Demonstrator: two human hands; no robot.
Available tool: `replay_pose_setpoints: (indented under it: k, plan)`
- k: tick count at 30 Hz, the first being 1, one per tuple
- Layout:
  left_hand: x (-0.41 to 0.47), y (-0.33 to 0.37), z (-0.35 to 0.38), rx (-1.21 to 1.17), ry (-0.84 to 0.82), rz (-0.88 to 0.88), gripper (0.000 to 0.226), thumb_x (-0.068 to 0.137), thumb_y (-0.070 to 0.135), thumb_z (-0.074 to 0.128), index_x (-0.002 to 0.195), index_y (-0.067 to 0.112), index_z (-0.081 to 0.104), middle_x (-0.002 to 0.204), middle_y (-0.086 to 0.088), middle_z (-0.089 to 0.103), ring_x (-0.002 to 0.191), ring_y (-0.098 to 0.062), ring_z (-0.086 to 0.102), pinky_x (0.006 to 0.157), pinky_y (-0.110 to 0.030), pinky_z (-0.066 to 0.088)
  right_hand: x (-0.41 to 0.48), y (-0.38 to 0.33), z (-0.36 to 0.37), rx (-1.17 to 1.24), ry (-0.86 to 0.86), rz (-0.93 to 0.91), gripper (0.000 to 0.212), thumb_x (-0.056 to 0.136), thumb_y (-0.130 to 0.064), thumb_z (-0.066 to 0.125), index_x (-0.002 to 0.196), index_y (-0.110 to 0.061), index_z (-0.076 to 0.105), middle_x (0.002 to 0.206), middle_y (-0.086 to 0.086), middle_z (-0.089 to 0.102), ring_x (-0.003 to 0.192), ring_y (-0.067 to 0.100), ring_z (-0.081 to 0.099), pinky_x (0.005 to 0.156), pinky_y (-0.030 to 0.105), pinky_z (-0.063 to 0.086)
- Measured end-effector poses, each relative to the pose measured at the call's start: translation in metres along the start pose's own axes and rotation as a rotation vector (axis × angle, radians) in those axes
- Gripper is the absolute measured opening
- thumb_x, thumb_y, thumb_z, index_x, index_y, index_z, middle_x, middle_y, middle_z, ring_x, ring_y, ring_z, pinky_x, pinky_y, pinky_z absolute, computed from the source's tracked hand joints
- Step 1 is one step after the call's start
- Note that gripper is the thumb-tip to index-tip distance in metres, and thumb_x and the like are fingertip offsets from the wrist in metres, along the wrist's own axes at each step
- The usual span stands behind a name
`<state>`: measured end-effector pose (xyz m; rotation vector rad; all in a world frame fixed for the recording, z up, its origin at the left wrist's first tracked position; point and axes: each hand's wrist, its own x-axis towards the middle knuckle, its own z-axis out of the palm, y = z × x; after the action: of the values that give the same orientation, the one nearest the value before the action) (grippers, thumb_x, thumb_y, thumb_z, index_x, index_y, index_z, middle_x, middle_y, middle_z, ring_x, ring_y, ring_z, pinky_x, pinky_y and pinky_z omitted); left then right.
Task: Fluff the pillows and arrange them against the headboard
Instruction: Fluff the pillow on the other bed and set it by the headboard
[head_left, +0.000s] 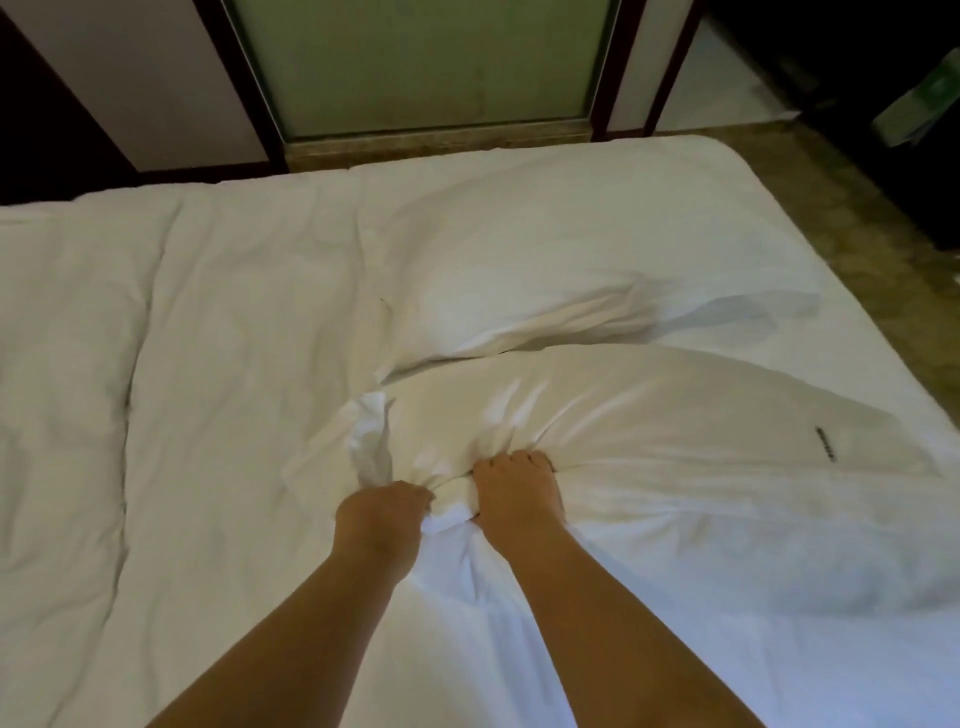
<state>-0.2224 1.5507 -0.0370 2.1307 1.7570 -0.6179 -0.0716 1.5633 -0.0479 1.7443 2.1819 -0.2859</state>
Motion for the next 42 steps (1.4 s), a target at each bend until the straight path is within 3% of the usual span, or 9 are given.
replay_pose_setpoints:
  k: [6, 13, 22, 27, 30, 33, 35, 38, 42]
  plan:
    - [-0.041, 0.006, 0.008, 0.114, -0.024, 0.034, 0.034, 0.098, 0.027, 0.049, 0.132, 0.029, 0.05, 0.128, 0.005, 0.058, 0.117, -0.02, 0.059, 0.093, -0.034, 0.049, -0.039, -0.014, 0.0, -0.093, -0.087, -0.048, 0.026, 0.09, -0.026, 0.053, 0.115, -0.022, 0.059, 0.111, 0.005, 0.069, 0.102, 0.03, 0.065, 0.094, 0.044, 0.046]
    - [-0.126, 0.004, 0.012, 0.164, 0.041, 0.083, 0.026, 0.096, 0.023, 0.05, 0.121, 0.023, 0.059, 0.122, 0.003, 0.062, 0.115, -0.022, 0.059, 0.091, -0.035, 0.048, -0.115, -0.044, -0.01, -0.006, -0.023, 0.006, 0.023, 0.093, -0.024, 0.047, 0.111, -0.024, 0.062, 0.111, -0.001, 0.068, 0.103, 0.024, 0.064, 0.091, 0.036, 0.046]
    - [-0.293, -0.092, -0.053, 0.229, 0.419, -0.009, 0.022, 0.094, 0.021, 0.052, 0.113, 0.022, 0.065, 0.114, 0.002, 0.066, 0.107, -0.021, 0.064, 0.083, -0.032, 0.046, -0.221, -0.164, -0.099, 0.066, 0.311, -0.016, 0.024, 0.096, -0.029, 0.043, 0.116, -0.024, 0.055, 0.116, 0.004, 0.06, 0.102, 0.028, 0.06, 0.087, 0.038, 0.04]
    - [-0.388, -0.173, -0.129, 0.282, 0.376, -0.254, 0.034, 0.094, 0.027, 0.059, 0.127, 0.02, 0.056, 0.131, 0.0, 0.057, 0.122, -0.025, 0.054, 0.095, -0.037, 0.043, -0.241, -0.272, -0.168, 0.496, 0.497, -0.052, 0.028, 0.098, -0.03, 0.042, 0.113, -0.016, 0.061, 0.113, 0.01, 0.064, 0.1, 0.032, 0.061, 0.085, 0.038, 0.048]
    - [-0.441, -0.208, -0.158, 0.508, 0.628, -0.302, 0.026, 0.093, 0.012, 0.056, 0.117, 0.019, 0.061, 0.119, 0.0, 0.064, 0.111, -0.025, 0.062, 0.072, -0.032, 0.04, -0.251, -0.322, -0.208, 0.808, 0.576, -0.156, 0.031, 0.097, -0.029, 0.044, 0.111, -0.011, 0.064, 0.111, 0.014, 0.066, 0.1, 0.036, 0.061, 0.089, 0.044, 0.049]
    - [-0.47, -0.231, -0.179, 0.57, 0.774, -0.296, 0.025, 0.087, 0.007, 0.057, 0.106, 0.02, 0.066, 0.106, 0.0, 0.068, 0.1, -0.024, 0.066, 0.068, -0.031, 0.031, -0.259, -0.356, -0.231, 1.05, 0.633, -0.322, 0.027, 0.095, -0.031, 0.047, 0.105, -0.014, 0.066, 0.102, 0.007, 0.067, 0.092, 0.03, 0.061, 0.082, 0.041, 0.05]
    - [-0.479, -0.237, -0.183, 0.625, 0.871, -0.256, 0.017, 0.066, 0.013, 0.07, 0.08, 0.023, 0.071, 0.08, 0.004, 0.07, 0.077, -0.016, 0.069, 0.061, -0.026, 0.027, -0.259, -0.372, -0.235, 1.182, 0.653, -0.392, 0.024, 0.095, -0.035, 0.051, 0.096, -0.016, 0.065, 0.096, 0.003, 0.068, 0.089, 0.023, 0.063, 0.079, 0.036, 0.05]
    - [-0.475, -0.241, -0.175, 0.696, 0.866, -0.25, 0.025, 0.025, 0.016, 0.077, 0.04, 0.025, 0.058, 0.04, 0.01, 0.051, 0.036, -0.008, 0.052, 0.052, -0.02, 0.018, -0.245, -0.388, -0.221, 1.154, 0.583, -0.404, 0.026, 0.096, -0.034, 0.049, 0.088, -0.013, 0.062, 0.092, 0.006, 0.066, 0.087, 0.023, 0.061, 0.078, 0.033, 0.046]
    - [-0.431, -0.244, -0.131, 0.658, 0.787, -0.083, 0.023, 0.038, 0.016, 0.085, 0.048, 0.024, 0.066, 0.047, 0.01, 0.057, 0.042, -0.01, 0.056, 0.05, -0.019, 0.025, -0.226, -0.389, -0.199, 1.095, 0.317, -0.361, 0.027, 0.098, -0.028, 0.045, 0.101, -0.01, 0.065, 0.097, 0.006, 0.066, 0.092, 0.024, 0.061, 0.079, 0.031, 0.045]
